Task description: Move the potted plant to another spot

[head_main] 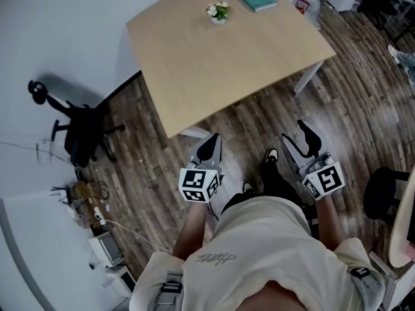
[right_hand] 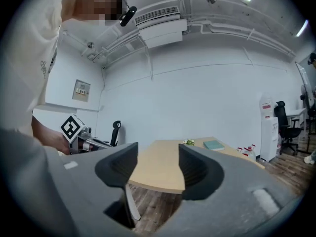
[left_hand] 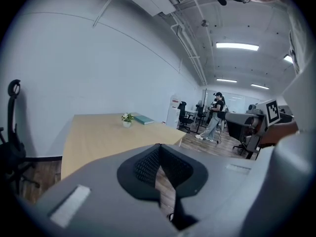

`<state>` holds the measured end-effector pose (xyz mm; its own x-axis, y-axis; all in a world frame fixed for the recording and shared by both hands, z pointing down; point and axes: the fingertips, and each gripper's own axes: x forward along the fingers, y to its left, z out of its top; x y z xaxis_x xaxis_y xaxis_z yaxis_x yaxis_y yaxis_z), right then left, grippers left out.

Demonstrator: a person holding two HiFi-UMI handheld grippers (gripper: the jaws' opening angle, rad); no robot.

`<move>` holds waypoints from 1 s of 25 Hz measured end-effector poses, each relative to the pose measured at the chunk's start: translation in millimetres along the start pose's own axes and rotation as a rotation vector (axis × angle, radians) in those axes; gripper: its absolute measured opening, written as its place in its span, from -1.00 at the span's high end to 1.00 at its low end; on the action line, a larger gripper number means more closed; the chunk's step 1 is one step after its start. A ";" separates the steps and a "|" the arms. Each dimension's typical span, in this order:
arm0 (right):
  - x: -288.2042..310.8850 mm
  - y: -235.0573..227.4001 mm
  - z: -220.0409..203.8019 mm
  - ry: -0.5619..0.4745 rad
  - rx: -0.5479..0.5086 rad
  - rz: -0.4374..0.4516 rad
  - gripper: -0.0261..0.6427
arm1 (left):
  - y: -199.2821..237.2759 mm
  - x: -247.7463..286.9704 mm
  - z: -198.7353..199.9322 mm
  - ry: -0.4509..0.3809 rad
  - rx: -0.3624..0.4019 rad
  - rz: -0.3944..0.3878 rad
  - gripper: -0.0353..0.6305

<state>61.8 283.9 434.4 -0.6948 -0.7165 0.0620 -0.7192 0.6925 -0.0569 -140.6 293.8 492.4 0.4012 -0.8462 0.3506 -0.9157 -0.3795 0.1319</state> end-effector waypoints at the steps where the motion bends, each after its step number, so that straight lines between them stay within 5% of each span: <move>1: 7.7 -7.4 3.2 -0.005 -0.016 0.014 0.06 | 1.3 7.5 3.6 0.001 -0.003 0.005 0.84; 9: 41.6 -72.7 6.1 -0.010 0.031 0.070 -0.09 | 2.6 63.3 38.7 -0.020 -0.090 0.027 0.84; 25: 59.8 -156.2 -5.0 0.001 0.099 0.123 -0.13 | -12.4 127.1 68.7 -0.010 -0.121 0.092 0.84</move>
<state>132.6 133.3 452.0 -0.7777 -0.6267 0.0496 -0.6254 0.7632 -0.1623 -76.8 165.2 471.7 0.3148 -0.8795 0.3569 -0.9444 -0.2528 0.2101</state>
